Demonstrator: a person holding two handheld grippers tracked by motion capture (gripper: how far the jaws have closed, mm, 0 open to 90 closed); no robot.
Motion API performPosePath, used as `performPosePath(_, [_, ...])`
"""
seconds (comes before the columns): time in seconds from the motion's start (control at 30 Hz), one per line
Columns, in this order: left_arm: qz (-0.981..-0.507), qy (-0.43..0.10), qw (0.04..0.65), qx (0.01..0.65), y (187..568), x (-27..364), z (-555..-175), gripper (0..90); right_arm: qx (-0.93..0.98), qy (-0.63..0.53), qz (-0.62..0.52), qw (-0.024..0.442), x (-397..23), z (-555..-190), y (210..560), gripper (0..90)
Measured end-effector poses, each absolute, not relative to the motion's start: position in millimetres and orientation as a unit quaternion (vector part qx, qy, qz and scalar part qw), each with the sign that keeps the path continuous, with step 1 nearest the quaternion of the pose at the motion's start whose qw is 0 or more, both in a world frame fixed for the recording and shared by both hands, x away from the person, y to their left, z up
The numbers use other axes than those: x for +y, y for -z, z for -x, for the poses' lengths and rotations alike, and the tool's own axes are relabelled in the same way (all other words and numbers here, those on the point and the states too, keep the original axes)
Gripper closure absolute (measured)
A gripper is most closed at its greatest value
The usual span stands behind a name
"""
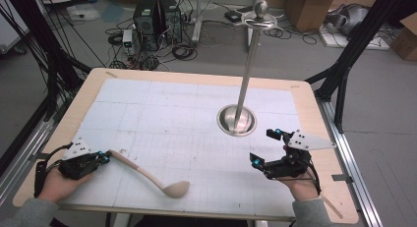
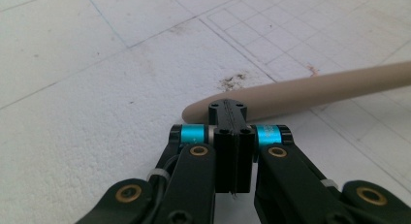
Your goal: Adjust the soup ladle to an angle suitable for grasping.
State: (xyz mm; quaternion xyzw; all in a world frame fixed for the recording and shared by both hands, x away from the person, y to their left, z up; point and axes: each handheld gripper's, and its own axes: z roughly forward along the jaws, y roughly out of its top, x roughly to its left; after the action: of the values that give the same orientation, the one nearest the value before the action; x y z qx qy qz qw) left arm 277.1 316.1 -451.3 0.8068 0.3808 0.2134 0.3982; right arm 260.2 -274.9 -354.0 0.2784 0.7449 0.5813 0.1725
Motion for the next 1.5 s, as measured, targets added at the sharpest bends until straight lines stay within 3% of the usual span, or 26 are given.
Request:
performPosePath(0.6, [-0.802, -0.217, 0.388, 0.399, 453.3, 310.8, -282.5, 89.8, 0.745, -0.580, -0.283, 0.170, -278.1, -259.7, 356.0, 0.1])
performPosePath(1.5, [-0.788, -0.265, 0.358, 0.425, 451.7, 278.9, -330.2, 89.6, 0.745, -0.579, -0.285, 0.171, -280.2, -260.8, 358.0, 0.1])
